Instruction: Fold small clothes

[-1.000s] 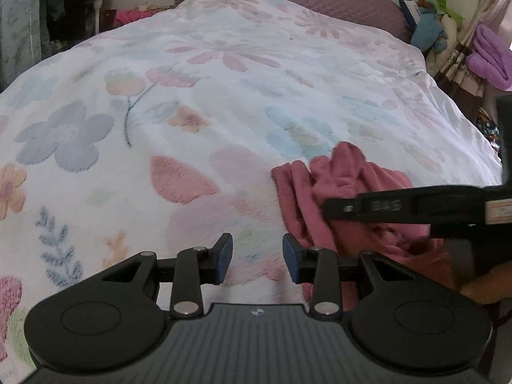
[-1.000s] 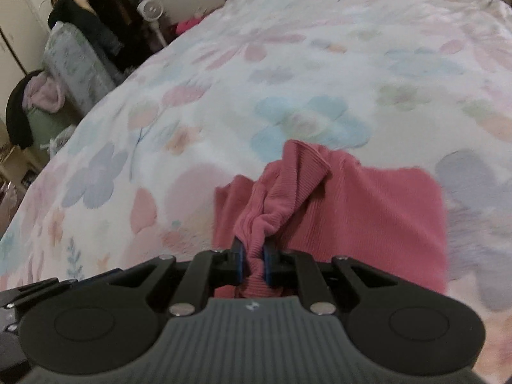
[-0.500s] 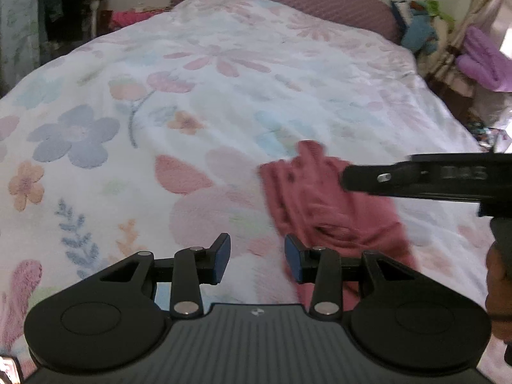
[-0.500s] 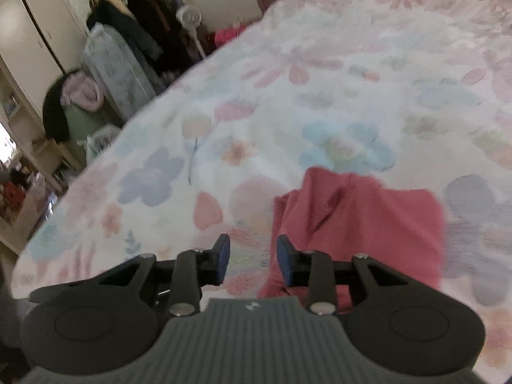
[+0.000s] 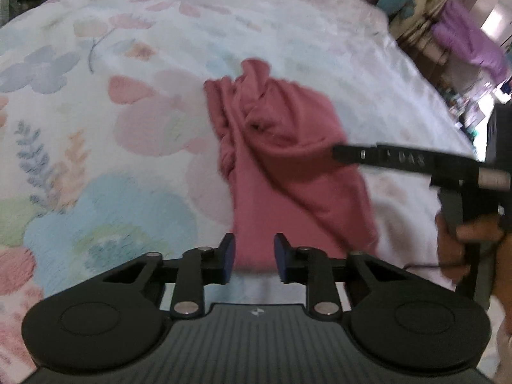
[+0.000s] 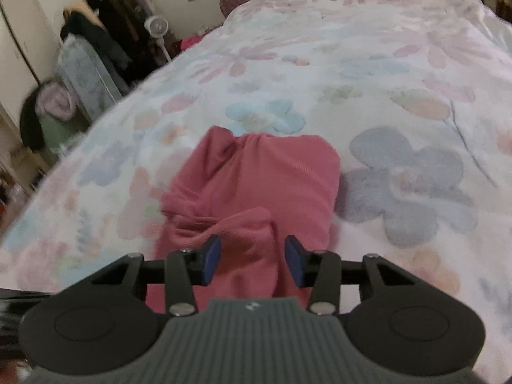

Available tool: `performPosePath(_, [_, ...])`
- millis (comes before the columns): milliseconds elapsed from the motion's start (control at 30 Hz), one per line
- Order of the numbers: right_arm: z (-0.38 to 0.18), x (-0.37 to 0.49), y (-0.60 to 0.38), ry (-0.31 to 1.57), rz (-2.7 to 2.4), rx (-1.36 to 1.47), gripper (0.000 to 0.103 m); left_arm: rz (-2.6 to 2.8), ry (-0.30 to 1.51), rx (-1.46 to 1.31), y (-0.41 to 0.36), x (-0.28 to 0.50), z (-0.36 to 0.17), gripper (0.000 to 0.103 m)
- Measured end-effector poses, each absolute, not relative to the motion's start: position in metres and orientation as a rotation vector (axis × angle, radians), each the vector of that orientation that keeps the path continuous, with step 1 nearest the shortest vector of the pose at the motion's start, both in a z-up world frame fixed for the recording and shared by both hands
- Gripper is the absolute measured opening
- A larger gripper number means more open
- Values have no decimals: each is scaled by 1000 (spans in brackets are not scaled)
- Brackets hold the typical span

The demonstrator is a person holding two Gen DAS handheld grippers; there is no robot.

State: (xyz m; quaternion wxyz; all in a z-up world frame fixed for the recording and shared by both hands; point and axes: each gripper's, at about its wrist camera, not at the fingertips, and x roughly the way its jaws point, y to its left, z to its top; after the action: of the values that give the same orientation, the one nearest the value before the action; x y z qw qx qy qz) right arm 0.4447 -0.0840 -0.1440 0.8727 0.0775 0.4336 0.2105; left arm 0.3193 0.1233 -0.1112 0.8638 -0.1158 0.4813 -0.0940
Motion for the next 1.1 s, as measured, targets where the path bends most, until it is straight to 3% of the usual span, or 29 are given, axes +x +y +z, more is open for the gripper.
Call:
performPosePath(33, [-147, 449, -80, 906, 441, 137, 37, -182, 1019, -223, 122, 319, -112, 22])
performPosePath(100, [-149, 453, -80, 917, 474, 140, 0, -164, 1037, -182, 121, 317, -112, 17])
performPosePath(267, [-119, 419, -62, 851, 645, 56, 0, -142, 971, -234, 135, 315, -88, 18])
performPosePath(333, [-112, 398, -46, 842, 730, 0, 0, -163, 919, -242, 140, 312, -73, 34])
performPosePath(500, [-141, 368, -2, 880, 802, -186, 0, -158, 928, -324, 155, 312, -74, 43])
performPosePath(600, [-165, 367, 12, 916, 795, -217, 1, -135, 948, -400, 161, 316, -88, 43])
performPosePath(767, [-157, 359, -3, 923, 811, -138, 19, -161, 936, -346, 153, 317, -94, 46])
performPosePath(933, [-141, 346, -36, 910, 742, -80, 21, -213, 878, -129, 115, 311, -95, 60])
performPosePath(1033, [-141, 341, -62, 921, 649, -51, 25, -210, 888, -21, 91, 318, -107, 60])
performPosePath(1100, [-144, 336, -77, 937, 600, -51, 34, -232, 905, 31, 79, 324, -116, 56])
